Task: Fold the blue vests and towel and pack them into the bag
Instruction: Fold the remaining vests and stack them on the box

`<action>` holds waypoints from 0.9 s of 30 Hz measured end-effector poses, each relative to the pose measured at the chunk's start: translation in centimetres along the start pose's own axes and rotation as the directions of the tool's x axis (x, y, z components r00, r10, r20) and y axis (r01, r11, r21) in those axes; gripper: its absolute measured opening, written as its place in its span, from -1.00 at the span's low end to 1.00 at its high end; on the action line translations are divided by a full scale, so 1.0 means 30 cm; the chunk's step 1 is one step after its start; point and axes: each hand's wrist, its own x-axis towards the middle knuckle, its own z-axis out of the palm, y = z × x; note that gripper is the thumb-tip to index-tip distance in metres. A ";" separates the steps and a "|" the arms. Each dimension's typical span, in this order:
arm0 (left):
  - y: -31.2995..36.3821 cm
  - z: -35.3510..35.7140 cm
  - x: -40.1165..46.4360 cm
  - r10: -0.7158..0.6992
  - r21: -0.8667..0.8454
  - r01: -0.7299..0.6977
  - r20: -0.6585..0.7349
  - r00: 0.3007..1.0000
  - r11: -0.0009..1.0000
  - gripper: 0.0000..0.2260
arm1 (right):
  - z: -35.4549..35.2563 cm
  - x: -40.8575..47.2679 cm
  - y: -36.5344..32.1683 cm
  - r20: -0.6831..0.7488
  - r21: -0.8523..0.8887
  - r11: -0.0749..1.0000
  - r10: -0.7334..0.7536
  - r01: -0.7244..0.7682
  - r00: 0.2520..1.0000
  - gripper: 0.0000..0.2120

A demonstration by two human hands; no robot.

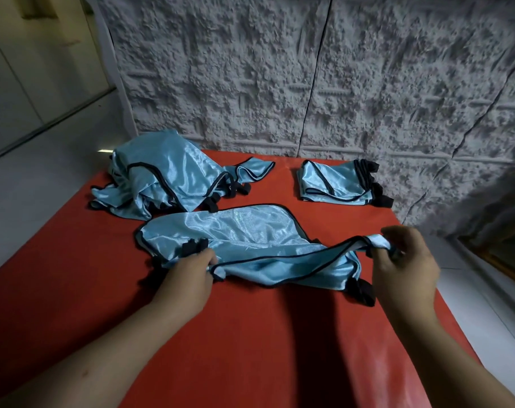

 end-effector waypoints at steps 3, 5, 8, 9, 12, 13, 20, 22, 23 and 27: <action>-0.006 -0.028 0.021 -0.046 -0.097 0.046 0.006 0.999 0.994 -0.80 | -0.013 0.006 -0.012 -0.016 0.065 0.997 0.051 -0.049 0.999 -0.75; 0.004 -0.066 0.041 -0.060 -0.222 0.054 -0.021 0.998 0.974 -0.81 | -0.018 0.014 -0.013 -0.061 0.100 0.987 0.132 -0.126 0.989 -0.73; 0.033 -0.156 0.060 -0.172 -0.590 0.100 -0.067 0.983 0.801 -0.83 | -0.018 0.030 -0.008 -0.122 0.232 0.933 0.310 -0.277 0.943 -0.73; 0.033 -0.180 0.066 -0.222 -0.690 0.134 -0.040 0.974 0.712 -0.82 | -0.017 0.036 -0.005 -0.125 0.275 0.912 0.348 -0.305 0.929 -0.74; 0.020 -0.210 0.071 -0.316 -0.760 0.245 0.056 0.947 0.601 -0.76 | -0.006 0.042 -0.005 -0.092 0.305 0.890 0.380 -0.338 0.920 -0.85; 0.019 -0.210 0.068 -0.346 -0.761 0.287 0.087 0.934 0.582 -0.78 | -0.001 0.037 -0.009 -0.062 0.295 0.893 0.374 -0.341 0.925 -0.94; 0.030 -0.214 0.054 -0.182 -0.765 0.480 0.447 0.876 0.429 -0.46 | 0.029 0.025 -0.021 0.181 0.297 0.867 0.359 -0.399 0.916 -0.85; 0.015 -0.204 0.051 -0.203 -0.719 0.464 0.423 0.883 0.518 -0.26 | 0.029 0.025 -0.024 0.261 0.284 0.850 0.377 -0.444 0.889 -0.73; 0.004 -0.197 0.056 -0.243 -0.704 0.452 0.383 0.891 0.549 -0.28 | 0.031 0.024 -0.024 0.301 0.274 0.846 0.377 -0.458 0.876 -0.68; -0.004 -0.207 0.064 -0.323 -0.738 0.379 0.228 0.919 0.559 -0.59 | 0.031 0.019 -0.020 0.330 0.230 0.874 0.344 -0.428 0.879 -0.63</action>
